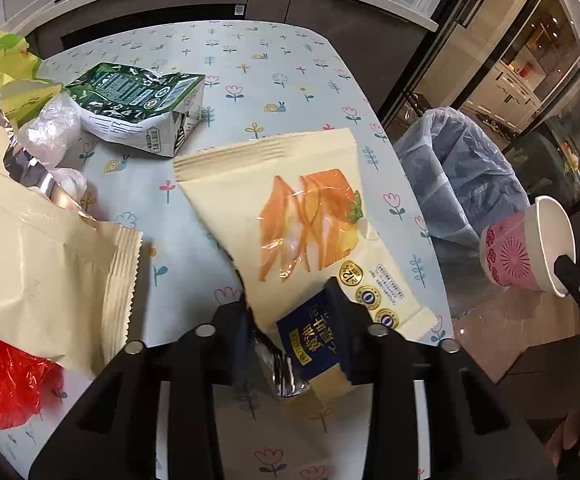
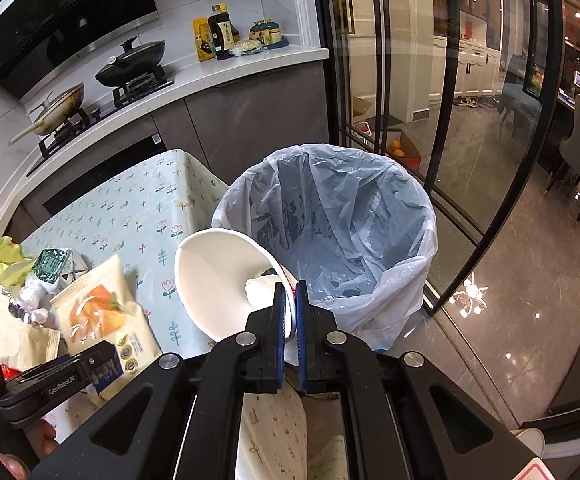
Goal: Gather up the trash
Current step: 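Carry the snack bag with the left tool while the right tool carries the cup over the bin, then open the left tool over the bin while the right tool releases the cup into it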
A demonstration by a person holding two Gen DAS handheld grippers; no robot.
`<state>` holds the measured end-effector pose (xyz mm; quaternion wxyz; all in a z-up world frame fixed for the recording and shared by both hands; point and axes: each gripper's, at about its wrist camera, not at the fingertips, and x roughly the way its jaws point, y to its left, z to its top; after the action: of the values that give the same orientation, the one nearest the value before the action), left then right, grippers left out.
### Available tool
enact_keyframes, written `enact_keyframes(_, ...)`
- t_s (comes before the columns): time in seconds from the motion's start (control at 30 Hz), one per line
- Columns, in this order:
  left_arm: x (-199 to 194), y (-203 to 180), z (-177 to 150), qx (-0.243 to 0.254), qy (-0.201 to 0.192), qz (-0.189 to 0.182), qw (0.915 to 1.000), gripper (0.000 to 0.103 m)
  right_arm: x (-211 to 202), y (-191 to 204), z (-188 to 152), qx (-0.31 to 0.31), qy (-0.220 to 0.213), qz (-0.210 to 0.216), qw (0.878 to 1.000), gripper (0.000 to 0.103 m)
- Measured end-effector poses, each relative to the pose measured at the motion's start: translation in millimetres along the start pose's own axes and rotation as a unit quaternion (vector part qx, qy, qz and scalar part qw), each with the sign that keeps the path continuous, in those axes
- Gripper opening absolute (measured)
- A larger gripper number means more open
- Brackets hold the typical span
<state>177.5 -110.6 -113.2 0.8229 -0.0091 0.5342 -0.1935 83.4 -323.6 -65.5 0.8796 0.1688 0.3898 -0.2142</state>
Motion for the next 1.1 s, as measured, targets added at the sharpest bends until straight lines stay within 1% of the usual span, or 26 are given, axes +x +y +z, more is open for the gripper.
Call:
enact_keyframes(0.07,-2.0,-4.1,0.6,0.009,-0.007,0.003,0.9999,0.009,2.6,1.2,-0.1,0.0,0.002,0.001,1.0,0.005)
enact_keyframes(0.17,-5.5,-9.1,0.8,0.024,-0.012,0.004,0.9996,0.003,4.8,3.2,-0.5,0.0,0.003,0.003,1.0,0.005)
enact_keyframes(0.23,-9.4,-11.5,1.3,0.027,-0.016,0.002,0.9995,0.001,5.1,3.3,-0.6,0.001,0.003,0.004,1.0,0.005)
enact_keyframes(0.37,-20.1,-19.3,3.5,0.039,-0.026,-0.01,0.9989,0.0,4.3,2.5,-0.1,0.001,0.001,0.002,1.0,0.005)
enact_keyframes(0.57,-40.8,-38.0,14.2,0.057,-0.051,-0.029,0.9966,0.0,2.5,-9.8,9.0,0.007,-0.01,-0.005,1.0,0.005)
enact_keyframes(0.83,-66.5,-82.8,43.5,0.098,-0.089,-0.065,0.989,0.0,6.6,-34.8,31.8,0.021,-0.028,-0.022,0.999,0.005)
enact_keyframes(0.97,-63.3,-112.7,61.6,0.118,-0.103,-0.083,0.9841,0.0,17.9,-45.8,43.2,0.028,-0.028,-0.029,0.999,0.005)
enact_keyframes(1.1,-41.3,-138.1,76.2,0.138,-0.094,-0.108,0.9801,0.0,33.3,-59.7,53.5,0.043,-0.02,-0.031,0.998,0.005)
